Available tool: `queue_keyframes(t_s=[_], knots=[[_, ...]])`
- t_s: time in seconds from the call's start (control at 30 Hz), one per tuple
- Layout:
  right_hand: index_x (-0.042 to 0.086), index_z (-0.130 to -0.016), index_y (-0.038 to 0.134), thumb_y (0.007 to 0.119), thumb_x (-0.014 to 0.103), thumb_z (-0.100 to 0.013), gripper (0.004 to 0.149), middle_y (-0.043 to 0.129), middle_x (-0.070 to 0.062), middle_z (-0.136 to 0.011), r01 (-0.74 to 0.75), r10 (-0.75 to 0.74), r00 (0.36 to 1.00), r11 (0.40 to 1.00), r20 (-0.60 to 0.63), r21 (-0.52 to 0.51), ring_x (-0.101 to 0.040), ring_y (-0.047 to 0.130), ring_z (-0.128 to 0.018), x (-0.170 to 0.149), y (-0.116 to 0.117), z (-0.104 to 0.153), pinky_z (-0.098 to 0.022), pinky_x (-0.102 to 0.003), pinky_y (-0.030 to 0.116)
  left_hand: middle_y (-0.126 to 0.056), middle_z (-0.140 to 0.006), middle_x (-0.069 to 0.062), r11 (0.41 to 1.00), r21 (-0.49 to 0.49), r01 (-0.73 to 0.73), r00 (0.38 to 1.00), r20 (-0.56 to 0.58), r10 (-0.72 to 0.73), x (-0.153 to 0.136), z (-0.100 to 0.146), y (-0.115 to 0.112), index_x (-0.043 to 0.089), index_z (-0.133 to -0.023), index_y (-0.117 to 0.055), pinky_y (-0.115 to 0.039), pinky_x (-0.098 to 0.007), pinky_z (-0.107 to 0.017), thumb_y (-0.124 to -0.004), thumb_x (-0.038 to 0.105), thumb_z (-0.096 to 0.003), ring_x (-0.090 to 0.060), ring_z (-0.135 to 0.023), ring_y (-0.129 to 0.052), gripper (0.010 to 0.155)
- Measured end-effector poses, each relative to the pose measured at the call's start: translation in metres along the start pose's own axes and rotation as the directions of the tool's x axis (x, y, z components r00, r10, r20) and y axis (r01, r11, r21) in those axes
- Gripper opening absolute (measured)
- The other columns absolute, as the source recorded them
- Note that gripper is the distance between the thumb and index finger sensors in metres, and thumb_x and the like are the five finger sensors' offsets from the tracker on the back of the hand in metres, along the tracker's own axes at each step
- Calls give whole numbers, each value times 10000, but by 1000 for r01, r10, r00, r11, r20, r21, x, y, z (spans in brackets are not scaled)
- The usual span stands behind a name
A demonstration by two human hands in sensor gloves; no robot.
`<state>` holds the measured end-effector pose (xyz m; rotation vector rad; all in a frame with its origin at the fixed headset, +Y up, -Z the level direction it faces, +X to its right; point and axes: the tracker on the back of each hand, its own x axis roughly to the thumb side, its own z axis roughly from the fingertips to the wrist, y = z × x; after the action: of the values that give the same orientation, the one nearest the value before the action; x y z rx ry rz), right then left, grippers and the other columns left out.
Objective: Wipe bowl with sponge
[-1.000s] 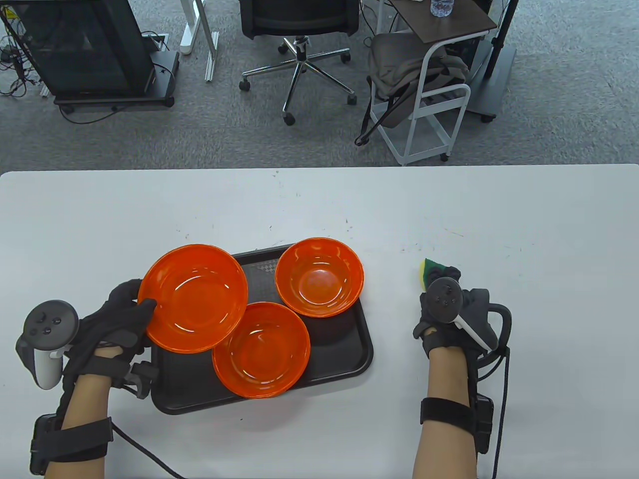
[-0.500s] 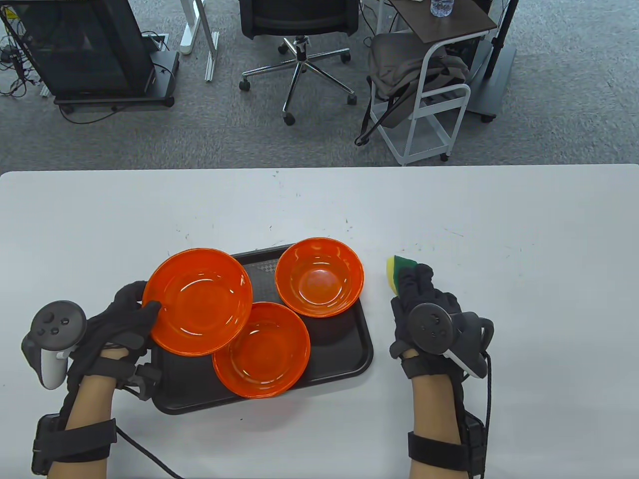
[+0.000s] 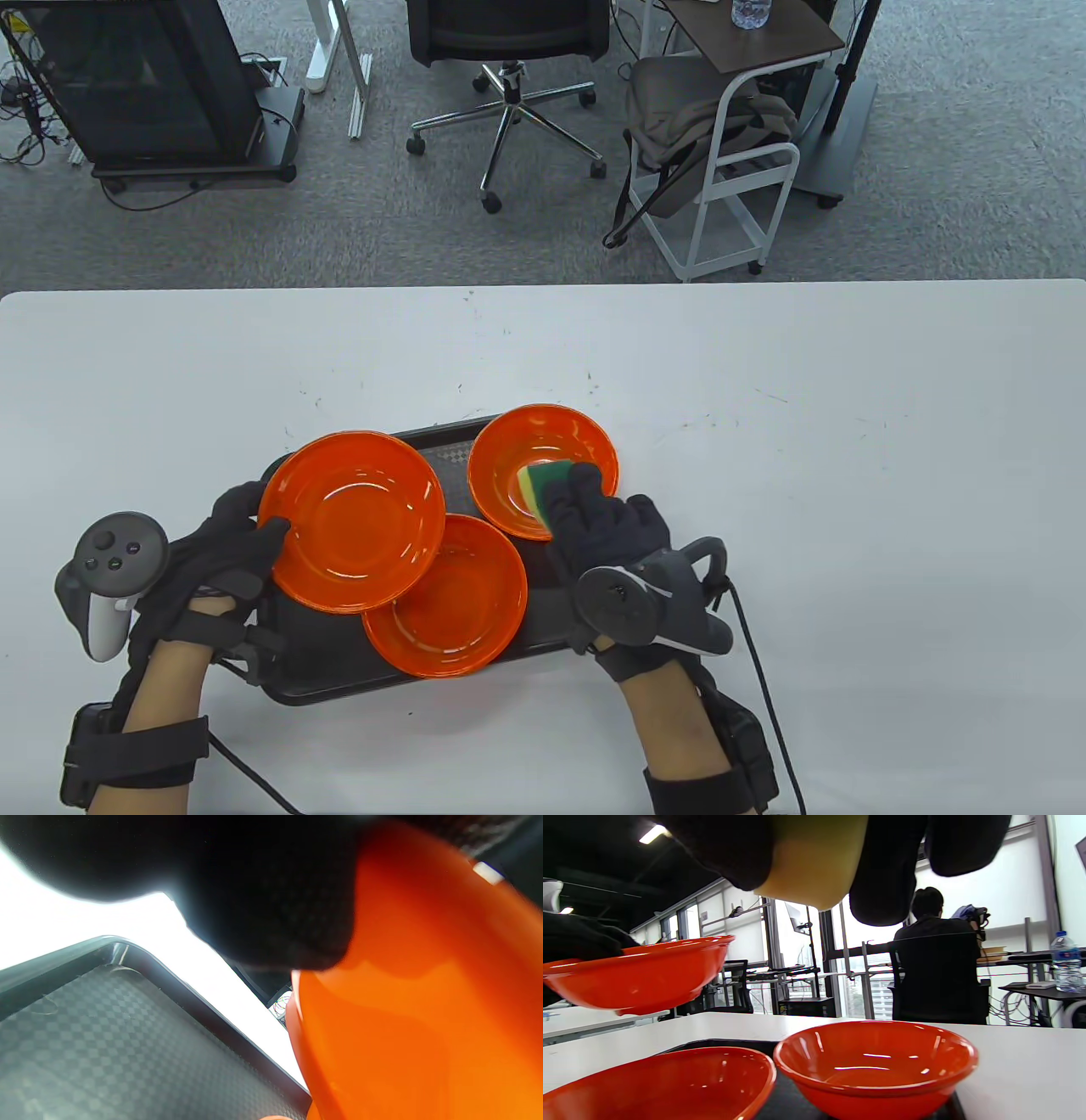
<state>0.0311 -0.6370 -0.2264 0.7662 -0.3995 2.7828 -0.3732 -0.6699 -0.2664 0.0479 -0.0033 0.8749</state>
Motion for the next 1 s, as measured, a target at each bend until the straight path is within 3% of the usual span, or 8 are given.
queue_keyframes(t_s=[0.17, 0.33, 0.53, 0.63, 0.73, 0.8, 1.0], knots=[[167, -1046, 513, 786, 348, -594, 558, 587, -251, -1103, -22, 25, 984, 1000, 179, -21, -403, 926, -800, 45, 6, -6, -602, -634, 705, -1011, -462, -41, 1000, -16, 15, 1000, 18, -14, 5, 0, -6, 108, -949, -704, -934, -248, -68, -879, 436, -469, -136, -130, -1072, 607], [167, -1044, 519, 793, 342, -590, 558, 599, -247, -1099, -36, 46, 960, 999, 276, -41, -390, 938, -793, 71, 10, -6, -599, -618, 727, -1010, -463, -41, 999, -28, 27, 999, 36, -26, 9, 1, -9, 109, -950, -703, -934, -248, -69, -878, 436, -470, -136, -133, -1071, 607], [169, -1026, 566, 800, 346, -586, 529, 679, -221, -1069, -93, 105, 944, 994, 313, -52, -369, 954, -771, 83, 15, -10, -597, -603, 738, -1010, -448, -40, 997, -65, 38, 997, 71, -33, 19, 2, -18, 104, -948, -705, -932, -248, -59, -878, 436, -472, -129, -127, -1067, 606], [179, -1024, 570, 790, 355, -590, 518, 696, -205, -1065, -219, 219, 921, 975, 323, -35, -361, 950, -767, 93, 19, -17, -591, -601, 739, -1009, -435, -40, 994, -92, 60, 994, 99, -51, 27, 4, -26, 99, -945, -706, -930, -246, -52, -877, 436, -471, -124, -103, -1065, 605], [194, -1022, 569, 774, 362, -596, 502, 699, -189, -1071, -381, 341, 885, 922, 316, 73, -361, 928, -790, 101, 27, -25, -596, -620, 715, -1009, -432, -39, 992, -108, 72, 990, 128, -58, 34, 6, -32, 99, -945, -705, -929, -245, -49, -876, 436, -472, -122, -100, -1064, 605], [197, -1021, 571, 771, 363, -595, 499, 702, -187, -1071, -431, 384, 865, 898, 324, 86, -357, 929, -788, 103, 33, -27, -597, -623, 711, -1010, -428, -38, 990, -111, 82, 984, 167, -63, 40, 7, -36, 98, -943, -708, -929, -245, -47, -876, 436, -471, -120, -97, -1063, 604], [193, -1027, 558, 763, 361, -598, 504, 692, -193, -1073, -456, 406, 851, 886, 333, 87, -356, 931, -784, 103, 43, -30, -600, -625, 707, -1008, -417, -40, 986, -119, 113, 973, 216, -85, 51, 12, -43, 94, -939, -711, -927, -243, -40, -877, 437, -470, -116, -87, -1060, 604]])
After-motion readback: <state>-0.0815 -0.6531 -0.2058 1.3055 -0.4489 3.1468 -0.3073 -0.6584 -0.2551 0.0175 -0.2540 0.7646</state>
